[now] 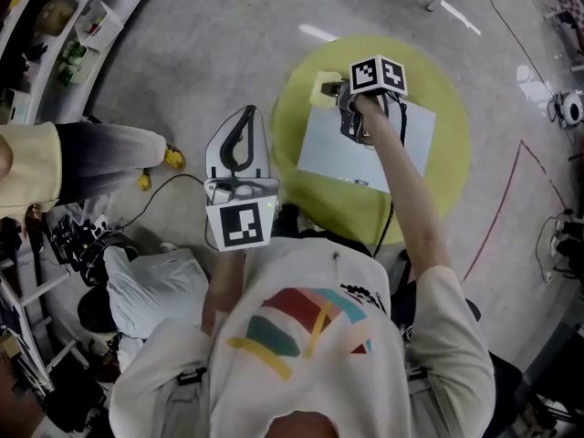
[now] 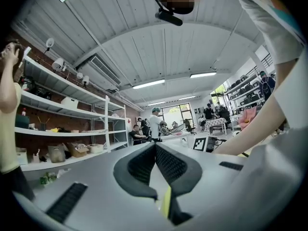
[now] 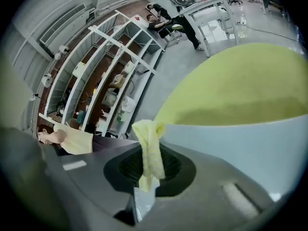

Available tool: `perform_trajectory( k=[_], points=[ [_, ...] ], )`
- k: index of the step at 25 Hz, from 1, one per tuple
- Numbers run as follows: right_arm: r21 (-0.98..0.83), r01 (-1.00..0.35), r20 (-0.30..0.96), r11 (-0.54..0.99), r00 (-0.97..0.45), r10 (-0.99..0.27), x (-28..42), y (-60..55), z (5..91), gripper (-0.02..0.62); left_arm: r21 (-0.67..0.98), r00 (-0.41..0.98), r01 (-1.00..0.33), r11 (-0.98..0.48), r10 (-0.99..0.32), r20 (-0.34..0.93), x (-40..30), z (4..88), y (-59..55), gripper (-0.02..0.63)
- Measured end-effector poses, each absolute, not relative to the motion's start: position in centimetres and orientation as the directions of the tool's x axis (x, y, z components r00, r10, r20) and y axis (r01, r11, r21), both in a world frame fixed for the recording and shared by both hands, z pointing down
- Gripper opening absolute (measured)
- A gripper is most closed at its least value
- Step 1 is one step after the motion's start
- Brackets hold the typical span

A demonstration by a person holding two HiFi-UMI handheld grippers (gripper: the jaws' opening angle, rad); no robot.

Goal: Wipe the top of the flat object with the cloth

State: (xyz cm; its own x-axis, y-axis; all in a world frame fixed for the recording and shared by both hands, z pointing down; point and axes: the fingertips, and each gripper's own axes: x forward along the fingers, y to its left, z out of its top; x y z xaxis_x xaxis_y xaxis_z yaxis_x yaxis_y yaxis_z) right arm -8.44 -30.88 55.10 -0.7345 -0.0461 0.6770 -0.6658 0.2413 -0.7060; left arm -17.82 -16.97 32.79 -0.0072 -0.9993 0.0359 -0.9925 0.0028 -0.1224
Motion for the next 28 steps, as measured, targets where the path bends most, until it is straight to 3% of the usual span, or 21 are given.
perform_trajectory(
  k=[9,28],
  points=[
    [-0.679,-0.702,0.704,0.215,-0.706,-0.082,-6.7,-31.3,55.6,0.026,-0.111,0.029,-0.993,-0.032,-0.999,0.028,-17.6,33.0,-17.1,0.015],
    [-0.533,-0.838,0.816,0.116,-0.545,-0.194,12.8,-32.1,56.0,0.026,-0.153,0.186,-0.971,-0.182,-0.983,-0.010,-11.9,31.4,-20.0,0.015]
  ],
)
